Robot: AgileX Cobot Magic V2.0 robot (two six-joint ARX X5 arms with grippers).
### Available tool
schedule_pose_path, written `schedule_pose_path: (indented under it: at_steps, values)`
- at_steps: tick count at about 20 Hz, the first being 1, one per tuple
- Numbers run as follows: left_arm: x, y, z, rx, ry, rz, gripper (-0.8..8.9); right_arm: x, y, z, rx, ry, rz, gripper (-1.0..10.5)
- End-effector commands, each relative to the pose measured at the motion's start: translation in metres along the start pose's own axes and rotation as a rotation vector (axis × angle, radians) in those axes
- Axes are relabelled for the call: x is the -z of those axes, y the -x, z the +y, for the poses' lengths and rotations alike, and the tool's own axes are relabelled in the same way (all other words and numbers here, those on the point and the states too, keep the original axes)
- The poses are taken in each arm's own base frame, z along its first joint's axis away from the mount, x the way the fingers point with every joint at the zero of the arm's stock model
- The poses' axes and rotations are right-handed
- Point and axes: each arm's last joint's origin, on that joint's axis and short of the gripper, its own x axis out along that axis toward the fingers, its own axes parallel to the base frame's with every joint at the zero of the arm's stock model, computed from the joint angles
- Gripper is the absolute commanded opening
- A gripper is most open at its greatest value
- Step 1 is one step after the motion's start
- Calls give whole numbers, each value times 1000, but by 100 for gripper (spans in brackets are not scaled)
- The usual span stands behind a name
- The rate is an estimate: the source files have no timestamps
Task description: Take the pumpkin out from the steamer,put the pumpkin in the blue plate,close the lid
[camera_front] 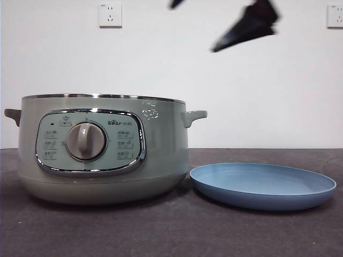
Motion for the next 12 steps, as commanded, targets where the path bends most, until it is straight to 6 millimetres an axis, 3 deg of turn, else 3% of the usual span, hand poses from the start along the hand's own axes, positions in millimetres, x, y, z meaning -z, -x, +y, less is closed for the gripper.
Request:
schedule_pose_path:
  at_steps: [1,3,7,12]
  values:
    - [-8,25,10,-98,-1,-95,-9,-21,-26,15,21,88,41,514]
    - [-6,38,16,-187,4,-107,-9,-39,-45,27,60,121,102,599]
    - [-1,51,20,-218,7,-109,-9,-60,-87,48,117,233,179,604]
    - [2,51,20,-217,-4,-77,-9,-52,-142,49,133,289,259,603]
